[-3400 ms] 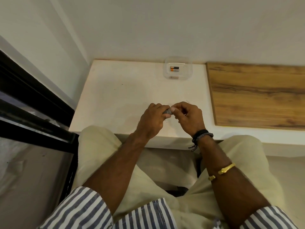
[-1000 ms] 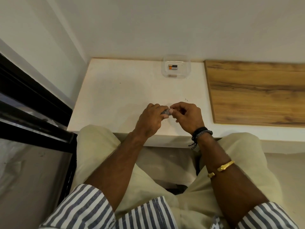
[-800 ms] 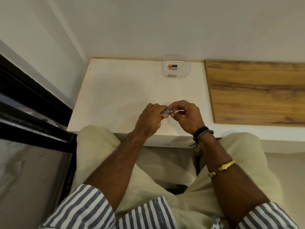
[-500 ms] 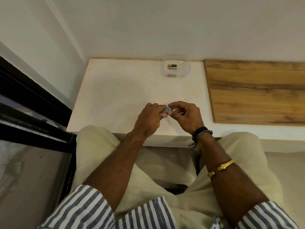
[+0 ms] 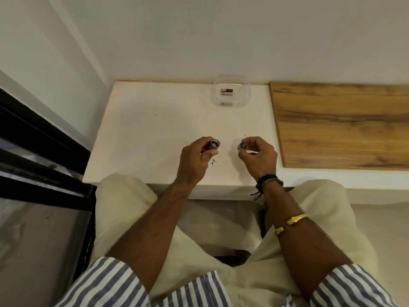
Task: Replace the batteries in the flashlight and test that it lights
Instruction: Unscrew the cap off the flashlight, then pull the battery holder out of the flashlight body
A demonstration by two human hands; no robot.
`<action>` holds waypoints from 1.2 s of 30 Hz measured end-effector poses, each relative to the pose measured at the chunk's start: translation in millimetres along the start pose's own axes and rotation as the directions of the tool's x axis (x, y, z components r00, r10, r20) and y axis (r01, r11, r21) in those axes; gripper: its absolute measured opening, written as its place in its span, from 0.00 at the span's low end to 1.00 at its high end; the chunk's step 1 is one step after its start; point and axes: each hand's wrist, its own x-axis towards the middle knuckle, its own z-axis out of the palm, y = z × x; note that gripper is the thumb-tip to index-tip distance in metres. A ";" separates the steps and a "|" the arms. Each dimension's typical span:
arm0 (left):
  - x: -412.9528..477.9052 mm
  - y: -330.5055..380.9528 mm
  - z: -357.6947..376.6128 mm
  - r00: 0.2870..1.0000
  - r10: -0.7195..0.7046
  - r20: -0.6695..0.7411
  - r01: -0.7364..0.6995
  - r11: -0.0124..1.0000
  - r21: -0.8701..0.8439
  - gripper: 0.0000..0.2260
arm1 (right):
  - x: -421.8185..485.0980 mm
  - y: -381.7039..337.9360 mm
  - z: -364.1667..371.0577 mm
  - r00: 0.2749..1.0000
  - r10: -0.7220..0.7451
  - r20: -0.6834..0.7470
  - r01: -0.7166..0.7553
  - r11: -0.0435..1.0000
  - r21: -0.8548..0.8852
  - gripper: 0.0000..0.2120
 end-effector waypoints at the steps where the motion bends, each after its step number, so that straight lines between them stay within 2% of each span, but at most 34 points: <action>1: 0.3 -0.2 0.4 1.000 -0.013 -0.015 0.013 1.000 -0.025 0.12 | 1.0 3.4 1.1 1.000 -0.004 -0.014 0.003 0.999 -0.040 0.11; 7: 2.5 -4.3 1.4 0.999 -0.041 -0.027 0.040 0.998 -0.054 0.13 | 10.5 19.1 8.7 0.999 0.041 -0.033 -0.047 0.977 -0.206 0.09; 12: 1.6 -3.8 2.6 0.999 -0.032 -0.005 0.032 0.999 -0.043 0.13 | 14.8 24.5 13.1 0.998 0.060 -0.032 -0.066 0.967 -0.245 0.09; 15: -0.1 -1.7 2.6 1.000 -0.009 0.000 0.009 1.000 -0.022 0.13 | 13.2 22.9 11.6 0.997 0.065 -0.032 -0.071 0.960 -0.271 0.12; 17: -0.9 0.9 1.8 0.999 0.037 0.013 -0.037 0.999 0.025 0.13 | 9.1 17.3 10.3 0.995 0.027 -0.094 -0.053 0.956 -0.288 0.15; 19: 0.3 4.2 0.9 0.993 0.104 0.055 -0.111 0.984 0.140 0.11 | 6.0 7.9 10.7 0.992 -0.011 -0.122 -0.012 0.983 -0.181 0.12; 21: 3.3 9.1 -0.9 0.979 0.172 0.111 -0.198 0.935 0.295 0.11 | 2.9 -2.7 12.8 0.999 0.051 0.011 -0.051 0.997 0.060 0.07; 23: 7.5 15.0 -2.7 0.957 0.218 0.194 -0.284 0.845 0.453 0.15 | -2.5 -13.0 13.7 0.967 0.147 0.208 -0.207 0.928 0.308 0.08; 25: 11.9 19.2 -4.5 0.925 0.241 0.292 -0.370 0.739 0.563 0.19 | -6.3 -18.8 13.0 0.912 0.201 0.359 -0.364 0.801 0.476 0.10; 27: 16.3 22.9 -7.0 0.890 0.265 0.372 -0.450 0.643 0.619 0.21 | -8.4 -20.9 11.1 0.858 0.213 0.468 -0.472 0.686 0.554 0.11; 30: 23.3 29.9 -9.6 0.846 0.287 0.449 -0.530 0.535 0.658 0.19 | -9.0 -20.6 9.8 0.806 0.223 0.548 -0.565 0.566 0.601 0.11; 33: 32.0 38.3 -11.3 0.819 0.293 0.494 -0.574 0.449 0.685 0.15 | -9.9 -19.7 11.5 0.782 0.219 0.583 -0.607 0.475 0.636 0.11; 36: 41.2 44.4 -14.3 0.800 0.293 0.523 -0.600 0.412 0.686 0.12 | -10.1 -17.7 11.1 0.777 0.215 0.592 -0.620 0.427 0.658 0.10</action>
